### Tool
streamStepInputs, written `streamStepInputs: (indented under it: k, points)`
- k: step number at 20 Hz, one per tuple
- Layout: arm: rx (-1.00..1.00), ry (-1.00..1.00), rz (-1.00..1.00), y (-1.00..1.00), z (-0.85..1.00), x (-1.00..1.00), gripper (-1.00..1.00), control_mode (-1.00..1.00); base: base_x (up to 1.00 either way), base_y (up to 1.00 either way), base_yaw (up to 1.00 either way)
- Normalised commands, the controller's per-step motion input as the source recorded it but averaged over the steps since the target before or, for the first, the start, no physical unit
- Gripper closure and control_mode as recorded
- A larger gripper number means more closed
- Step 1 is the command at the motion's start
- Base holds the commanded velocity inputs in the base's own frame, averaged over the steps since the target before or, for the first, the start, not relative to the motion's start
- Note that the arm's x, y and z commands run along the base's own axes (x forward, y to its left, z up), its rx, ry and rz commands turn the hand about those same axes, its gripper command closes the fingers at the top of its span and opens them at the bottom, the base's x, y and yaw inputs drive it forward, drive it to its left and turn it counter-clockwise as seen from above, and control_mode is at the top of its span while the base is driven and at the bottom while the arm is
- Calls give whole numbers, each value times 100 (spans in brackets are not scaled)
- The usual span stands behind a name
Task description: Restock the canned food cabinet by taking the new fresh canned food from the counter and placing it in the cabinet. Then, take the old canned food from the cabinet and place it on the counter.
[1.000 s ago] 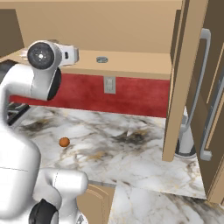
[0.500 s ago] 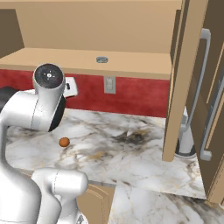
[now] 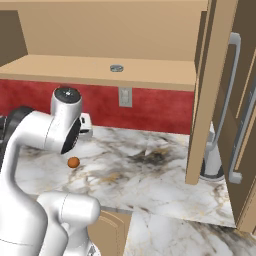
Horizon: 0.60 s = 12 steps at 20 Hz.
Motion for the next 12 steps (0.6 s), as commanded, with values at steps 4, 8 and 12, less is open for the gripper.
streamStepInputs:
  k: [4,8,12]
  points:
    - [0,1,-1,-1,-87,29,100,-100,0,0,0]
    - [0,-6,-3,0,-78,44,100,-100,0,0,0]
    - [0,-7,-7,0,-55,64,100,-100,0,0,0]
